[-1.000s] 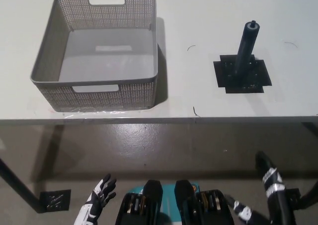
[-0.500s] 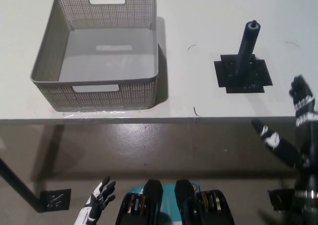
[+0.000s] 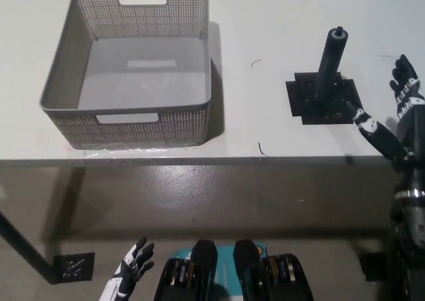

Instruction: Use the right hand to pick up a electric screw driver and put it into a container on the left side

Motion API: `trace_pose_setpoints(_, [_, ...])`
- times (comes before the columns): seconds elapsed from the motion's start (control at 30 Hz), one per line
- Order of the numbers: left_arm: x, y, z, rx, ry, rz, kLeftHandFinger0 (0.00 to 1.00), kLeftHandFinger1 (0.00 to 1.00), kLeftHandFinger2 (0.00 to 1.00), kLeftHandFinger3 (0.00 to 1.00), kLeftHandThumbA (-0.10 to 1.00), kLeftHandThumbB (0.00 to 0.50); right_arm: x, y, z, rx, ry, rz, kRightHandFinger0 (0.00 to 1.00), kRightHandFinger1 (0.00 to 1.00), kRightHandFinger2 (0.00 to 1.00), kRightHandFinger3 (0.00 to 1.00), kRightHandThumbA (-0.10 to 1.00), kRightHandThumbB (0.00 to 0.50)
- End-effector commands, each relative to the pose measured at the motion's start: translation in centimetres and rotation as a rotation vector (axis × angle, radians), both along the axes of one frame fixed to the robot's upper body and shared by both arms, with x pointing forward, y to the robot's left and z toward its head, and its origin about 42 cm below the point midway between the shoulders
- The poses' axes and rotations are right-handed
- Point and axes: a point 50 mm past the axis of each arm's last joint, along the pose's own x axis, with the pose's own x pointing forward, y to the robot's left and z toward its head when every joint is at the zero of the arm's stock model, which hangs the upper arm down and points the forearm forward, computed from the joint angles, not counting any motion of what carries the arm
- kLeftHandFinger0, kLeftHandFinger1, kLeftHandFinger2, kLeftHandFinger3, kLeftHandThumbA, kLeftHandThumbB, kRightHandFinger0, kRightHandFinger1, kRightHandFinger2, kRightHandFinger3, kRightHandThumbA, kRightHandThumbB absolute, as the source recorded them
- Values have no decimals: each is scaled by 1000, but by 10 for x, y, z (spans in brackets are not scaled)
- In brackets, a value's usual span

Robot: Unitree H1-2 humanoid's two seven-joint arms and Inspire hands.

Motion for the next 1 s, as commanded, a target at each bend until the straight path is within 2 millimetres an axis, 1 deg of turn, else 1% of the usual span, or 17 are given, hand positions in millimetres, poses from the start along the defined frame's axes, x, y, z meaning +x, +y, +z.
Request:
trace_pose_setpoints(0.0, [-5,2,6,3,-44,-18,1000,1000,1000,1000,1000,140,25,-6,18,10,-32,-30,1000,1000,1000,1000,1000,370])
trace_pose_setpoints(0.03, [-5,3,7,10,-42,-20,1000,1000,1000,1000,1000,142,33,-5,19,15,-27,-28,1000,1000,1000,1000,1000,350])
trace_pose_setpoints(0.1, [-4,3,7,10,-45,-20,1000,1000,1000,1000,1000,141,41,-6,21,11,-19,-28,1000,1000,1000,1000,1000,347])
trace_pose_setpoints(0.13, [-3,3,7,9,-49,-20,1000,1000,1000,1000,1000,139,48,-6,22,10,-6,-28,1000,1000,1000,1000,1000,354])
trace_pose_setpoints(0.17, [-3,3,7,12,-50,-20,1000,1000,1000,1000,1000,142,57,-5,25,6,10,-32,1000,1000,1000,1000,1000,345])
trace_pose_setpoints(0.2, [-3,3,7,15,-51,-20,1000,1000,1000,1000,1000,144,59,-5,25,8,11,-32,1000,1000,1000,1000,1000,345])
trace_pose_setpoints(0.23, [-3,3,8,13,-50,-23,1000,1000,1000,1000,1000,146,66,-4,28,5,18,-33,1000,1000,1000,1000,1000,335])
trace_pose_setpoints(0.4, [-2,3,8,11,-52,-30,1000,1000,1000,1000,1000,146,88,0,35,16,54,-23,1000,1000,1000,1000,1000,331])
trace_pose_setpoints(0.47, [-2,3,8,11,-52,-32,1000,1000,1000,1000,1000,144,99,2,35,36,93,-11,1000,1000,1000,1000,1000,368])
trace_pose_setpoints(0.5, [-2,3,9,14,-52,-36,1000,1000,1000,1000,1000,156,105,4,36,46,116,-9,1000,1000,1000,1000,1000,389])
trace_pose_setpoints(0.53, [-2,3,9,9,-53,-36,1000,1000,1000,1000,1000,158,109,4,36,52,122,1,1000,1000,1000,1000,1000,371])
trace_pose_setpoints(0.6, [-1,3,10,4,-56,-39,1000,1000,1000,1000,1000,154,115,5,37,67,143,3,1000,1000,1000,1000,1000,368])
trace_pose_setpoints(0.67, [0,3,11,5,-57,-42,1000,1000,1000,1000,1000,152,122,7,37,80,161,7,1000,1000,1000,1000,1000,383])
trace_pose_setpoints(0.77, [1,3,12,11,-55,-46,1000,1000,1000,1000,1000,170,128,8,37,75,177,12,1000,1000,1000,1000,1000,408])
trace_pose_setpoints(0.87, [2,3,12,11,-57,-47,1000,1000,1000,1000,1000,168,134,9,39,64,190,17,1000,1000,1000,1000,1000,411])
trace_pose_setpoints(0.9, [3,3,12,10,-59,-51,1000,1000,1000,1000,1000,166,136,10,39,66,195,19,1000,1000,1000,1000,1000,426])
trace_pose_setpoints(0.97, [4,3,13,15,-64,-51,1000,1000,1000,1000,1000,166,139,12,40,61,205,17,1000,1000,1000,1000,1000,427])
